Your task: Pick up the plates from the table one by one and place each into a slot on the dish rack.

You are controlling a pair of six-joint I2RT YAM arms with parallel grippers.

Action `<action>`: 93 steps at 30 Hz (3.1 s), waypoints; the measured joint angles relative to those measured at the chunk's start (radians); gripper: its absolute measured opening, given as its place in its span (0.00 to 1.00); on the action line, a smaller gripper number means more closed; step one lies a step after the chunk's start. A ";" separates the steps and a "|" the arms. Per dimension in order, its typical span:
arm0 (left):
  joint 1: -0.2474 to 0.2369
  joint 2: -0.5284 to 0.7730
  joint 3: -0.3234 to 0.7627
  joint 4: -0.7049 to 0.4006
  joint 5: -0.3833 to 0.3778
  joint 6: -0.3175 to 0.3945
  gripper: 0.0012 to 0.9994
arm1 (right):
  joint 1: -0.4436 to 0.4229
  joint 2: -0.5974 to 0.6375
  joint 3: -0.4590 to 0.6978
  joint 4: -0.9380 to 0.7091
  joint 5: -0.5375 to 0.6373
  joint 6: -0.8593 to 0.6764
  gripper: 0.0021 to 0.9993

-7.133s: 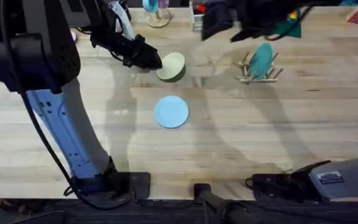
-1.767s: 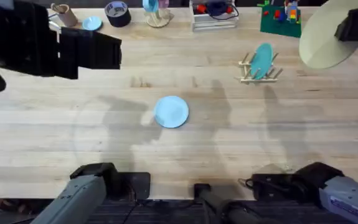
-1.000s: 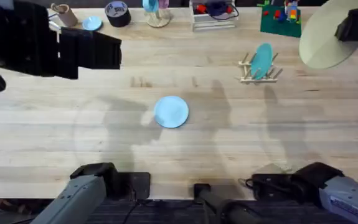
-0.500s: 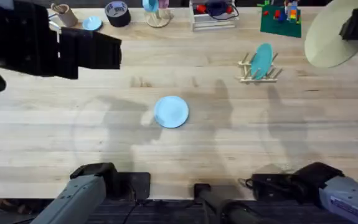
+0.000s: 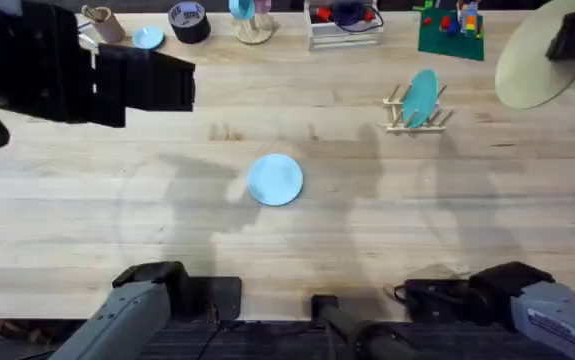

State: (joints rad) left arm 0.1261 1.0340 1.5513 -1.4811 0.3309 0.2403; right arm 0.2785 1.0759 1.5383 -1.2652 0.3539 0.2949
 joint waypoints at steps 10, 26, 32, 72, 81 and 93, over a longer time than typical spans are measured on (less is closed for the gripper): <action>0.000 0.000 0.000 0.000 0.000 0.000 0.99 | -0.015 0.077 0.000 0.000 -0.015 -0.023 0.03; 0.000 0.000 0.000 0.000 0.000 0.000 0.99 | -0.092 0.195 0.000 0.069 -0.037 -0.080 0.03; 0.000 0.000 0.000 0.000 -0.001 0.000 0.99 | -0.122 0.252 0.000 0.115 -0.063 -0.118 0.03; 0.000 0.000 0.000 0.000 -0.003 0.000 0.99 | -0.151 0.580 0.000 0.218 -0.093 -0.169 0.03; 0.000 0.000 0.000 0.000 -0.003 0.000 0.99 | -0.151 0.620 0.000 0.219 -0.093 -0.169 0.03; 0.000 0.000 0.000 0.000 -0.003 0.000 0.99 | -0.151 0.627 0.000 0.222 -0.093 -0.169 0.03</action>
State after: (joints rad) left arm 0.1261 1.0340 1.5513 -1.4811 0.3275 0.2401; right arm 0.1276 1.7031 1.5383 -1.0428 0.2607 0.1261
